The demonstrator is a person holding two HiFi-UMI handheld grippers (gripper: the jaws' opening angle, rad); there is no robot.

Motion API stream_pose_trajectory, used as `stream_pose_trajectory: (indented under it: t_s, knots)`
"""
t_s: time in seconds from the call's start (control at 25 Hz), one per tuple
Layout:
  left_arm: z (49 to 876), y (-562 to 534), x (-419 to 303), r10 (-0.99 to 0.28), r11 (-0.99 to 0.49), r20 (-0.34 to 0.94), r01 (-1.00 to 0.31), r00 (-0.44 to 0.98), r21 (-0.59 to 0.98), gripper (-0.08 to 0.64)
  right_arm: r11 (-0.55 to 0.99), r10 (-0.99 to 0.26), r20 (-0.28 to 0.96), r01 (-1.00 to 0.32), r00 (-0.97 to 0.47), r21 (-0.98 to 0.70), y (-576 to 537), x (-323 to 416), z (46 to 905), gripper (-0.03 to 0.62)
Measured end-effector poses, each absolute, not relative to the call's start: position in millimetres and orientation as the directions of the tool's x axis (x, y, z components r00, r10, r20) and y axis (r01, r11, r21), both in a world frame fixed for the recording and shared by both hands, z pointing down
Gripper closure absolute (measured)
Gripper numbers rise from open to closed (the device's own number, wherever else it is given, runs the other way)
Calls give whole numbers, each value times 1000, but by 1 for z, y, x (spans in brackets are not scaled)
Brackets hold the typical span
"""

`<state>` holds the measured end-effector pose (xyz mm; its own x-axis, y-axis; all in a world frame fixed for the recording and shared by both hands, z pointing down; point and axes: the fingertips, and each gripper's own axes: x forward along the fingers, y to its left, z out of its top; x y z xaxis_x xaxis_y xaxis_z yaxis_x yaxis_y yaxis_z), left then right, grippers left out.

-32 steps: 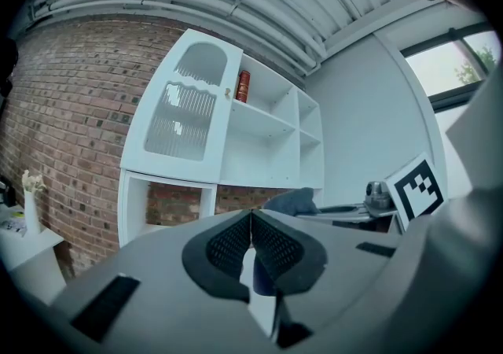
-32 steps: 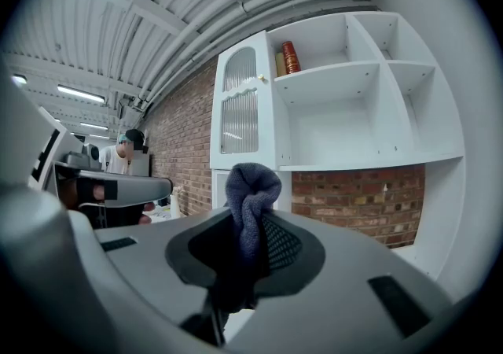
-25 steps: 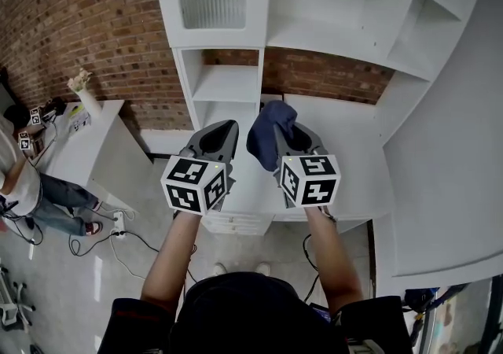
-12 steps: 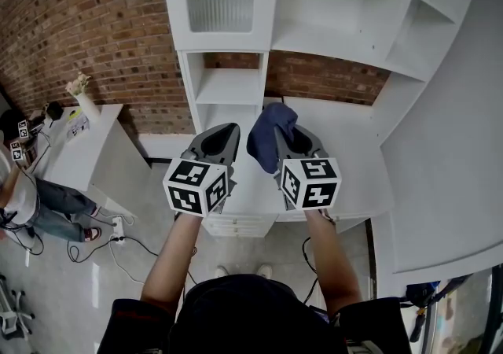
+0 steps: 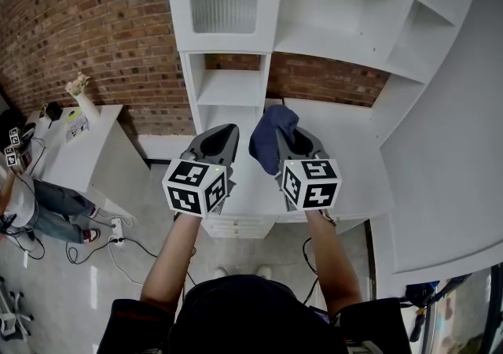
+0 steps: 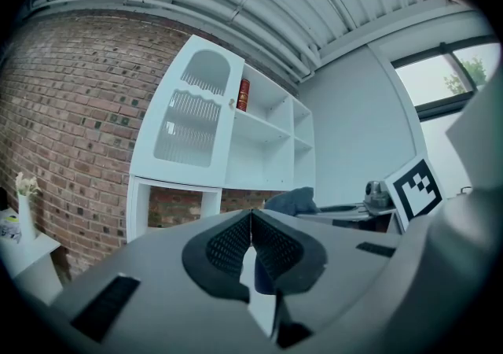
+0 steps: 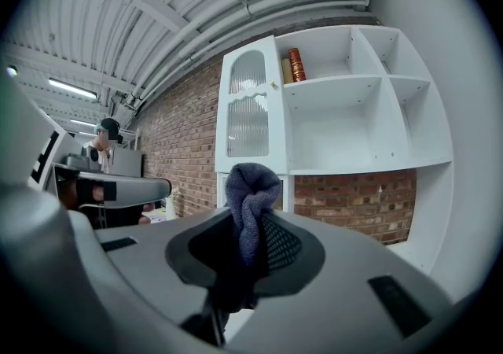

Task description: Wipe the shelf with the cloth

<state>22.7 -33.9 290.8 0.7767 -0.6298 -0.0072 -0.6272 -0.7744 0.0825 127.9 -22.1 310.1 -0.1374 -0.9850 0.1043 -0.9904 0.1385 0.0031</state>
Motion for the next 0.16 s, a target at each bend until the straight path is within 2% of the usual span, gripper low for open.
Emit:
stream_pose_trajectory:
  t_s: [0.16]
  knots:
    - [290, -35, 23, -627, -777, -7, -624, 779, 81, 543, 137, -984, 112, -991, -136, 3, -24, 128, 312, 509]
